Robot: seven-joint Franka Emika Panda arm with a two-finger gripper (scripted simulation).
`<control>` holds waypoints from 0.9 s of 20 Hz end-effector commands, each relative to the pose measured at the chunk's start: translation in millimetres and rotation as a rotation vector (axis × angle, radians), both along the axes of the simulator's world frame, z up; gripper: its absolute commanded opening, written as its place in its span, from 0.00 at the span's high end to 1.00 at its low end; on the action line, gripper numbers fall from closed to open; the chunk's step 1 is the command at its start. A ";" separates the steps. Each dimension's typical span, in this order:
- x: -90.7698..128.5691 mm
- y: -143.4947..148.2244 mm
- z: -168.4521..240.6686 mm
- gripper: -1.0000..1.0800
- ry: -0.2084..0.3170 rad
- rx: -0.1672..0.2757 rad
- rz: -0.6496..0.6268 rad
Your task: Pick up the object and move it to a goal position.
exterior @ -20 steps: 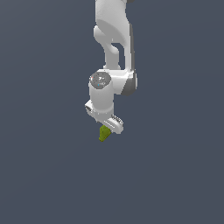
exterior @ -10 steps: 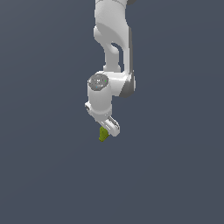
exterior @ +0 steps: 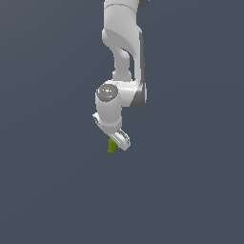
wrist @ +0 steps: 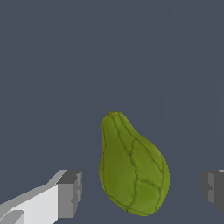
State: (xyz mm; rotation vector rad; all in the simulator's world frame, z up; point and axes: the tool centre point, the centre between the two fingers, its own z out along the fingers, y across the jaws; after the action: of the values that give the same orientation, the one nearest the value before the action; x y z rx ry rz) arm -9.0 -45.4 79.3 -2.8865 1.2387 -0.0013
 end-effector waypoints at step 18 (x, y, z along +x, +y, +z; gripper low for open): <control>-0.3 -0.1 -38.6 1.00 0.001 0.000 -0.004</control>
State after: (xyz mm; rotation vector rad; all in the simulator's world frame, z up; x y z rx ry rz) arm -9.1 -44.6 41.7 -2.8843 1.2429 -0.0003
